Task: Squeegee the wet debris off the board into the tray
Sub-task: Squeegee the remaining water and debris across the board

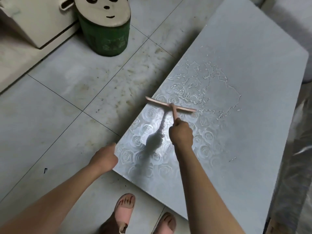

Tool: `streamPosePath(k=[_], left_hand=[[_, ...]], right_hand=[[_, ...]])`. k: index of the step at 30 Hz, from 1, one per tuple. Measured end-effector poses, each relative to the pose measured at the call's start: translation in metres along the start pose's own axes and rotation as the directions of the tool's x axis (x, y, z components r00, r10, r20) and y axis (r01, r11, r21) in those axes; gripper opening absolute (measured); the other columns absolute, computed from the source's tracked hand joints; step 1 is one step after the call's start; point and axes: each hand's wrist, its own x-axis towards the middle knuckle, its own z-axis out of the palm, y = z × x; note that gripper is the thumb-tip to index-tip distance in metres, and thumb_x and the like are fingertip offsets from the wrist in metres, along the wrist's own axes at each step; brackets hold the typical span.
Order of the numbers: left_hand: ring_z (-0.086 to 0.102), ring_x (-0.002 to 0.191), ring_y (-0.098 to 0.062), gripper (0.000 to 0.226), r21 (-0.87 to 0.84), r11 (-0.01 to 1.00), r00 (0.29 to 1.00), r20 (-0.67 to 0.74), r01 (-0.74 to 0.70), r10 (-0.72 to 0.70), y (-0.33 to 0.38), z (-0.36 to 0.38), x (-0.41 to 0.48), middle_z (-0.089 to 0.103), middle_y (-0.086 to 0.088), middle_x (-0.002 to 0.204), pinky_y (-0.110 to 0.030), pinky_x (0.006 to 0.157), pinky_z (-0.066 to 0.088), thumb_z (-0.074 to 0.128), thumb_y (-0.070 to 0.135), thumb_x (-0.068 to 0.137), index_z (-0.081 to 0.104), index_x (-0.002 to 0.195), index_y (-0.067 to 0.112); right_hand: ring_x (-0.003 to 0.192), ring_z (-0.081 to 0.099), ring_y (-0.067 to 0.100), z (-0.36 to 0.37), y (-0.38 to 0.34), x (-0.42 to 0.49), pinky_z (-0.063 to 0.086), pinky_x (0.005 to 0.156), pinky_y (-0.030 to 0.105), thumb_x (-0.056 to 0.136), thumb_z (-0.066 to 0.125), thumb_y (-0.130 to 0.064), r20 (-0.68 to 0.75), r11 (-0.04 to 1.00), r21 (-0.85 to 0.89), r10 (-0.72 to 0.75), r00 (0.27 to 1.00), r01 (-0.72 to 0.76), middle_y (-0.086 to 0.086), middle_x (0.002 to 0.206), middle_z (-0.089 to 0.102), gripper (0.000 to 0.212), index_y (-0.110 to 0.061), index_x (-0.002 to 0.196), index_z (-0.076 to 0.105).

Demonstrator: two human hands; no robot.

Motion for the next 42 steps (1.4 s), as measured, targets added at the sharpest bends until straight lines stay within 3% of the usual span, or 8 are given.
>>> streamPosePath(k=[6, 11, 15, 18, 27, 33, 38, 42], left_hand=[[0.040, 0.129, -0.026, 0.056, 0.141, 0.989, 0.999, -0.017, -0.043, 0.045, 0.025, -0.003, -0.003, 0.038, -0.007, 0.145, -0.037, 0.104, 0.038, 0.033, 0.001, 0.087, 0.036, 0.142, 0.011], [0.032, 0.137, -0.024, 0.058, 0.215, 0.974, 0.995, -0.039, -0.077, 0.087, 0.038, -0.004, -0.002, 0.028, -0.007, 0.152, -0.033, 0.111, 0.030, 0.032, 0.001, 0.090, 0.028, 0.147, 0.009], [0.011, 0.147, -0.019, 0.060, 0.313, 0.946, 0.996, -0.006, -0.086, 0.093, 0.054, 0.010, -0.009, 0.007, -0.007, 0.161, -0.027, 0.118, 0.013, 0.031, 0.007, 0.096, 0.011, 0.152, 0.008], [0.007, 0.148, -0.019, 0.060, 0.382, 0.918, 0.994, 0.035, -0.108, 0.103, 0.081, 0.032, -0.017, 0.004, -0.008, 0.161, -0.029, 0.119, 0.011, 0.032, 0.010, 0.096, 0.010, 0.152, 0.007], [0.007, 0.148, -0.024, 0.062, 0.611, 0.755, 0.971, 0.125, -0.238, 0.206, 0.178, 0.139, -0.049, -0.003, -0.008, 0.161, -0.034, 0.117, 0.020, 0.033, 0.015, 0.096, 0.008, 0.153, 0.010], [0.014, 0.146, -0.029, 0.064, 0.716, 0.661, 0.973, 0.122, -0.224, 0.198, 0.226, 0.197, -0.061, -0.001, -0.012, 0.160, -0.039, 0.112, 0.028, 0.041, 0.015, 0.092, 0.013, 0.150, 0.008], [0.035, 0.134, -0.029, 0.048, 0.765, 0.618, 0.982, 0.111, -0.182, 0.152, 0.242, 0.219, -0.050, 0.027, -0.013, 0.151, -0.037, 0.105, 0.036, 0.043, 0.015, 0.090, 0.033, 0.136, 0.005], [0.039, 0.134, -0.027, 0.059, 0.782, 0.612, 0.993, 0.086, -0.119, 0.084, 0.244, 0.223, -0.041, 0.026, -0.011, 0.155, -0.036, 0.107, 0.035, 0.045, 0.016, 0.090, 0.025, 0.145, 0.006]], right_hand=[[0.081, 0.059, 0.025, 0.026, 0.067, -0.081, 0.042, 0.067, 0.030, 0.095, 0.039, -0.015, 0.000, 1.000, 0.013, 0.025, 1.000, -0.025, 0.001, 0.086, 0.061, 0.044, -0.030, 0.136, 0.048], [0.098, 0.060, 0.033, 0.004, 0.026, -0.015, 0.043, 0.075, 0.034, 0.093, 0.037, -0.009, 0.025, 1.000, 0.030, -0.010, 1.000, 0.009, 0.011, 0.103, 0.065, 0.034, -0.019, 0.121, 0.053], [0.097, 0.059, 0.033, -0.041, 0.036, 0.006, 0.036, 0.069, 0.029, 0.097, 0.039, -0.016, -0.065, 0.981, 0.174, -0.079, 0.995, 0.089, 0.011, 0.105, 0.066, 0.035, -0.023, 0.127, 0.055], [0.097, 0.061, 0.031, -0.074, 0.118, -0.028, 0.039, 0.067, 0.031, 0.097, 0.043, -0.022, -0.143, 0.974, 0.193, -0.096, 0.985, 0.123, 0.003, 0.103, 0.069, 0.037, -0.033, 0.131, 0.053], [0.105, 0.060, 0.021, -0.123, 0.402, -0.116, 0.047, 0.082, 0.034, 0.099, 0.042, -0.034, 0.065, 1.000, 0.011, 0.023, 0.998, -0.024, 0.001, 0.107, 0.064, 0.041, -0.038, 0.140, 0.044], [0.104, 0.059, 0.019, -0.159, 0.523, -0.131, 0.047, 0.081, 0.029, 0.099, 0.042, -0.034, 0.120, 0.997, -0.079, -0.002, 0.993, 0.012, -0.004, 0.109, 0.059, 0.045, -0.041, 0.143, 0.036], [0.093, 0.059, 0.027, -0.139, 0.489, -0.061, 0.041, 0.072, 0.036, 0.100, 0.034, -0.025, 0.106, 0.974, -0.144, -0.158, 0.982, 0.173, 0.000, 0.095, 0.046, 0.052, -0.040, 0.148, 0.022], [0.091, 0.057, 0.033, -0.135, 0.403, 0.018, 0.038, 0.069, 0.035, 0.097, 0.038, -0.020, 0.045, 0.953, -0.068, -0.293, 0.955, 0.295, 0.009, 0.098, 0.051, 0.047, -0.030, 0.143, 0.032]])
